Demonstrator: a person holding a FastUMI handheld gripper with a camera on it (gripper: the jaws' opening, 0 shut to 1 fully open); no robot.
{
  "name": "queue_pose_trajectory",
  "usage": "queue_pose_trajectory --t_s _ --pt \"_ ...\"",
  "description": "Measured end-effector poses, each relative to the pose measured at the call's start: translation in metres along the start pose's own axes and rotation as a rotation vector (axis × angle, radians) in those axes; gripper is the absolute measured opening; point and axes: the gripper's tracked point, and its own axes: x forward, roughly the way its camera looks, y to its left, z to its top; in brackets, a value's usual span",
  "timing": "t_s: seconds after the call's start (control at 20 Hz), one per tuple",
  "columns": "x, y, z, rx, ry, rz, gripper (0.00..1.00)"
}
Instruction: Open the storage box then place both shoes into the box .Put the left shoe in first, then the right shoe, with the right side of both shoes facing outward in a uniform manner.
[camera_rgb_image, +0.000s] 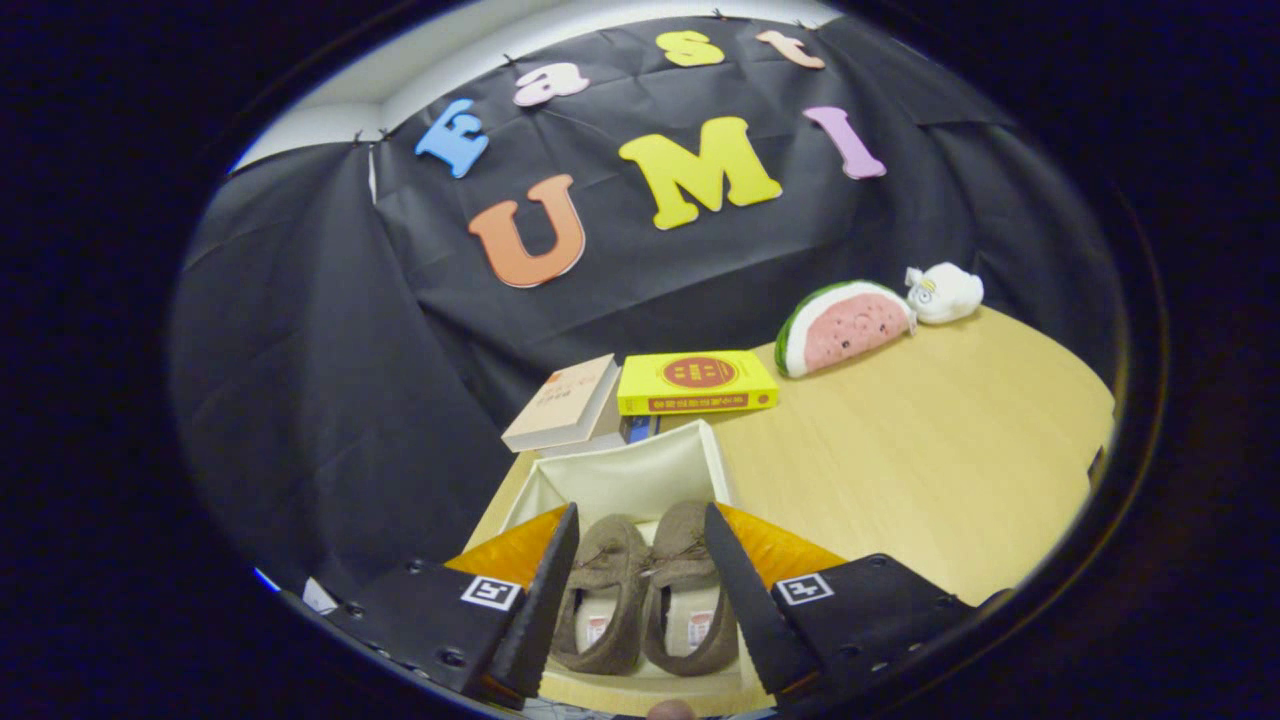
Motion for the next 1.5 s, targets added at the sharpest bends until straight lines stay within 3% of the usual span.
queue_pose_trajectory --t_s 0.05,0.3,0.55,0.8,1.15,1.5 --pt "-0.006 -0.003 0.008 -0.032 -0.040 0.001 0.85" --pt "-0.043 -0.035 0.052 -0.170 -0.212 -0.013 0.95" --pt "-0.105 -0.082 0.089 -0.330 -0.422 -0.065 0.96" --pt "-0.156 -0.127 0.097 -0.365 -0.537 -0.106 0.95" --pt "-0.192 -0.151 0.078 -0.328 -0.532 -0.115 0.95" --pt "-0.197 -0.136 0.060 -0.332 -0.510 -0.067 0.95"
